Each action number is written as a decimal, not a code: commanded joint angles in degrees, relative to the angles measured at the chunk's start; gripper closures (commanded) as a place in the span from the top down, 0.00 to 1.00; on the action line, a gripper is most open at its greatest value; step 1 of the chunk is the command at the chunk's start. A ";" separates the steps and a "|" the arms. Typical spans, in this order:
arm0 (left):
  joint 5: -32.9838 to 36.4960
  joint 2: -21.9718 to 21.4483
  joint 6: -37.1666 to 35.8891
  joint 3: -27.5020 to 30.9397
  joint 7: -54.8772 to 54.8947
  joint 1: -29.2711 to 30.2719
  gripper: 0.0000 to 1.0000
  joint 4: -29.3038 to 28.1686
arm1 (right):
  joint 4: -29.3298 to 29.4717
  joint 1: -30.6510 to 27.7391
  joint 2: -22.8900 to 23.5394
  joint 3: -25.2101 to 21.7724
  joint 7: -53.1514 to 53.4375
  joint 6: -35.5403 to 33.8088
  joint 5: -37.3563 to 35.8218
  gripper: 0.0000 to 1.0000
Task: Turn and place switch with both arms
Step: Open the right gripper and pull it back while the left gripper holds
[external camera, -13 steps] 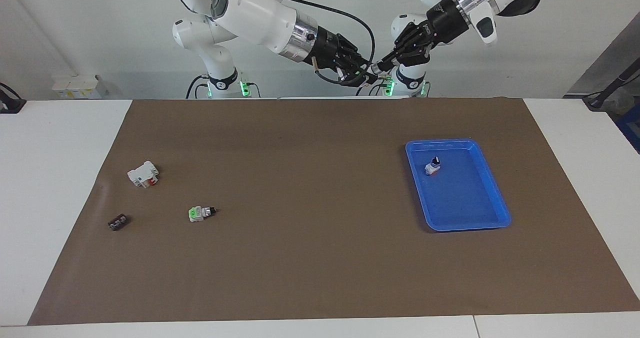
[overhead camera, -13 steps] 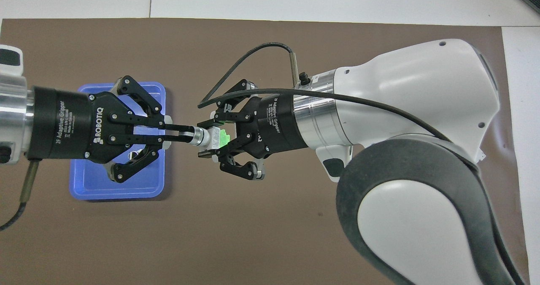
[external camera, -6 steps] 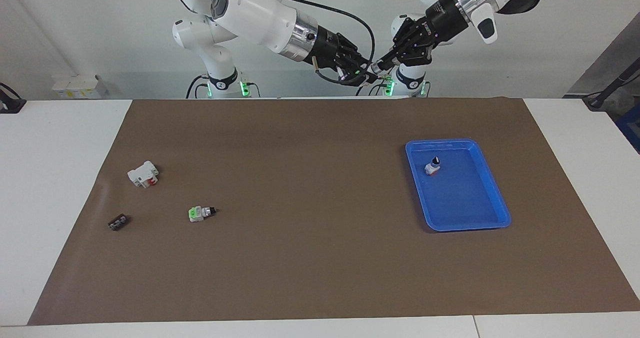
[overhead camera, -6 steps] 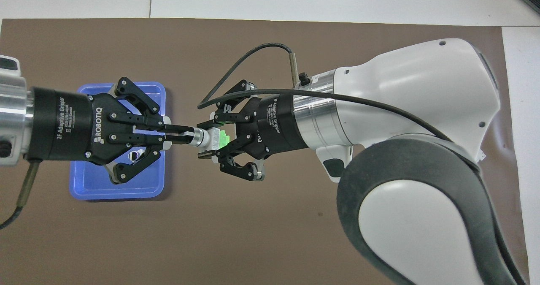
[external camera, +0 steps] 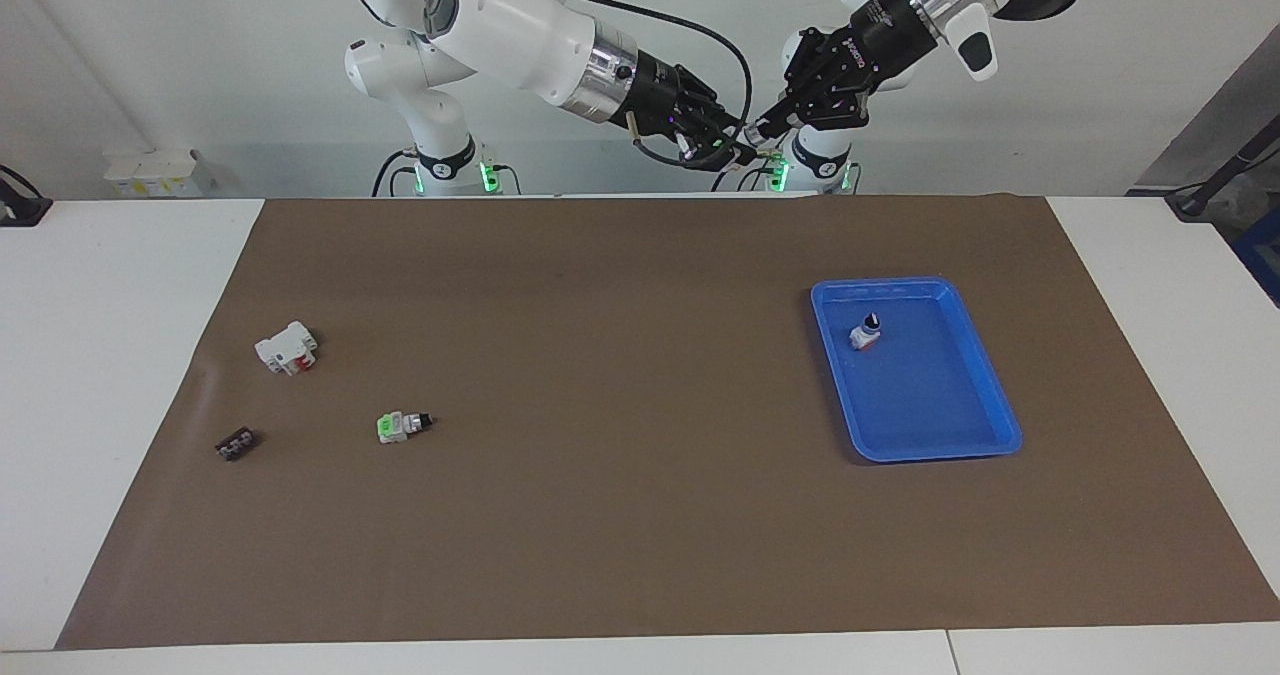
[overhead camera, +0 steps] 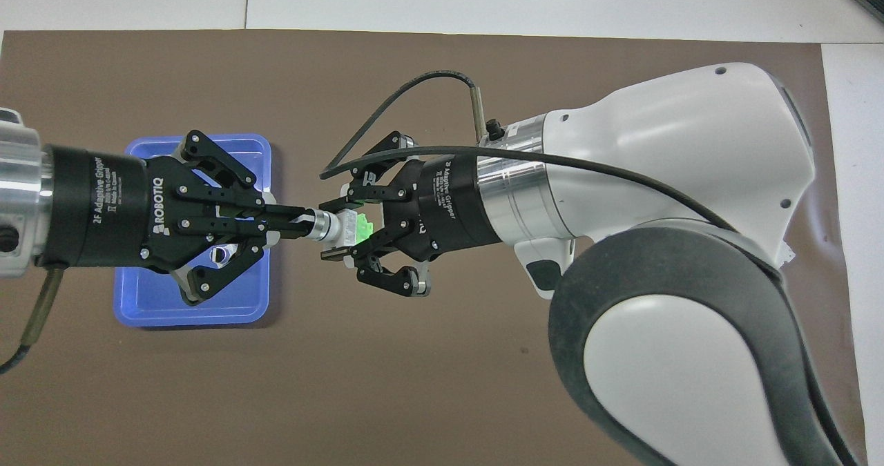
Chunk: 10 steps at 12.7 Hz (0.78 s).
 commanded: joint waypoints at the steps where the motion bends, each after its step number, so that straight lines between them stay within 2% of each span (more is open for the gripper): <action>1: 0.78 -1.64 0.26 0.68 -3.33 0.24 0.00 2.06 | -1.30 -0.60 0.85 -0.02 1.43 -1.03 -1.51 0.00; 6: 2.37 -1.64 0.53 0.68 -3.59 0.24 0.00 1.98 | -1.47 -0.60 0.85 -0.02 1.43 -1.03 -1.51 0.00; 10: 8.43 -1.90 -1.84 0.85 -2.72 -0.03 0.00 1.89 | -1.47 -0.60 0.76 -0.02 1.43 -1.03 -1.51 0.00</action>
